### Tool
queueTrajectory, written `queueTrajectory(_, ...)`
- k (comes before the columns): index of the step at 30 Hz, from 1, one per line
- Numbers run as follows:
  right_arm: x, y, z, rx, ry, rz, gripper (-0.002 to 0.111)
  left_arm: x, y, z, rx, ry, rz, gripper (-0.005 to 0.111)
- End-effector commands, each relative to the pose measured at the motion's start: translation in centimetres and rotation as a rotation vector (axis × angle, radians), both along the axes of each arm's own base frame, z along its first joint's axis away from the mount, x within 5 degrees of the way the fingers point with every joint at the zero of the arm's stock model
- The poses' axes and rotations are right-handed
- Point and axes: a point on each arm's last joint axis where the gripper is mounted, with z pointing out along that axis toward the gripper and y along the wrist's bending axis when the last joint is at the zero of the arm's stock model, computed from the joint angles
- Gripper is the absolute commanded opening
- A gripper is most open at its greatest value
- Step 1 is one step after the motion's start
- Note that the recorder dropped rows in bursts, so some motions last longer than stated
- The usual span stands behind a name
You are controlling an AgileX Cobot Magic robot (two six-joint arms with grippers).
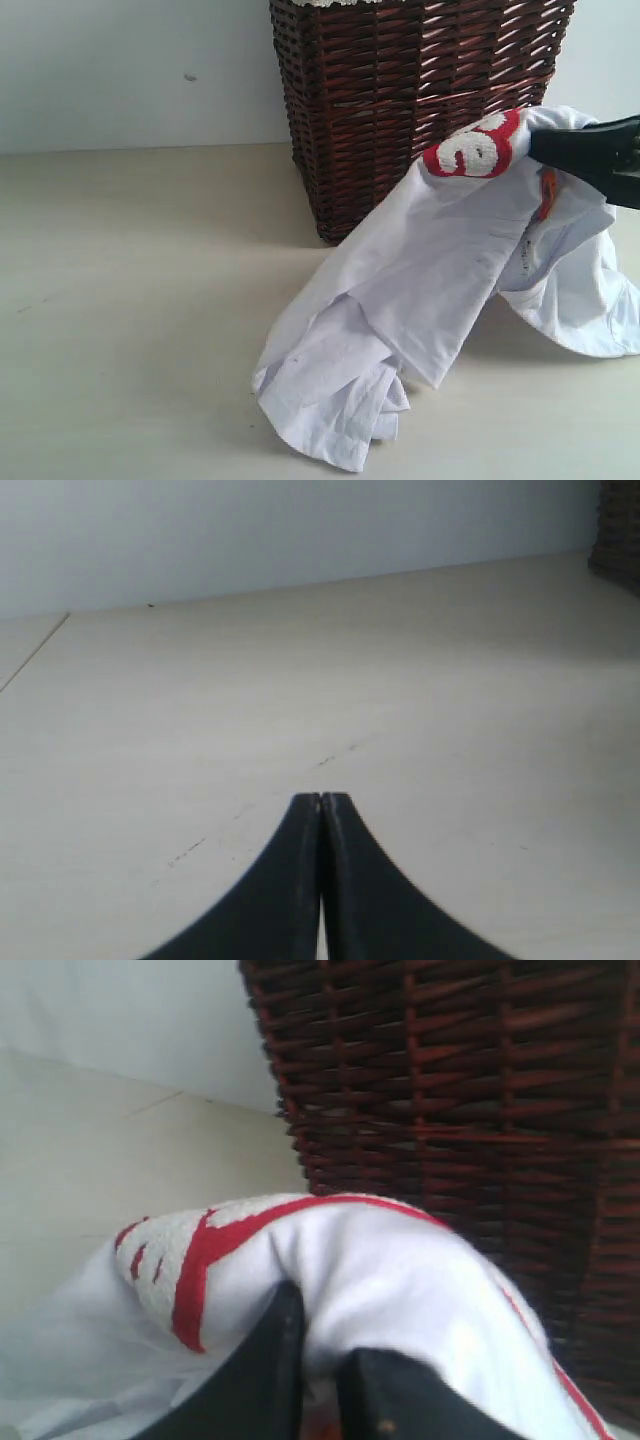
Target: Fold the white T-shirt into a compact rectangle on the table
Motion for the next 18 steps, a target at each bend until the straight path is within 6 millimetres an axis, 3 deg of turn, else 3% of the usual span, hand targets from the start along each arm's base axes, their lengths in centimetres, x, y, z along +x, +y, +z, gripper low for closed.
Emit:
queueTrajectory(1,0.6,-0.7,-1.2,-0.073,0.042,-0.075,0.0,0.0,0.0,0.1,-0.001,-0.012,-0.004,0.0)
queueTrajectory(6,1.1,-1.3,-3.5,-0.152,0.132,-0.095,0.004,0.0,0.0,0.1,-0.001,-0.012,-0.004,0.0)
queueTrajectory(14,2.2,-2.0,-5.9,-0.109,0.227,-0.184,0.048,0.0,0.0,0.1,-0.001,-0.012,-0.004,0.0)
queueTrajectory(18,2.2,-2.0,-6.2,-0.105,0.243,-0.175,0.056,0.0,0.0,0.1,-0.001,-0.012,-0.004,0.0)
